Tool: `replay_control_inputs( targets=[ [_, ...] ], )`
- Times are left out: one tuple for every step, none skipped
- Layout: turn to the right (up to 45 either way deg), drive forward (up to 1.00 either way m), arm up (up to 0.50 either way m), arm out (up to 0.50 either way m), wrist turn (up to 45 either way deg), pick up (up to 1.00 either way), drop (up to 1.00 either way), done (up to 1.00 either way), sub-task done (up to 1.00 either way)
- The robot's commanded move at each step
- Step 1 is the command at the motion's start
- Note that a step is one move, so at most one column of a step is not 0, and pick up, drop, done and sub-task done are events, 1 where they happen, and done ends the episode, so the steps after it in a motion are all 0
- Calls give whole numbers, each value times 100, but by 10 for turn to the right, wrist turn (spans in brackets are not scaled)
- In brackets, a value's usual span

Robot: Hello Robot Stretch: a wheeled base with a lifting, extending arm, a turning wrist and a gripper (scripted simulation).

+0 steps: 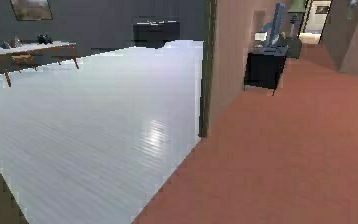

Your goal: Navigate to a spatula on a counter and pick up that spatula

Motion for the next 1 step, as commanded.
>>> replay_control_inputs(
  targets=[
    [0, 55, 0, 0, 0, 0, 0, 0, 0]
  ],
)
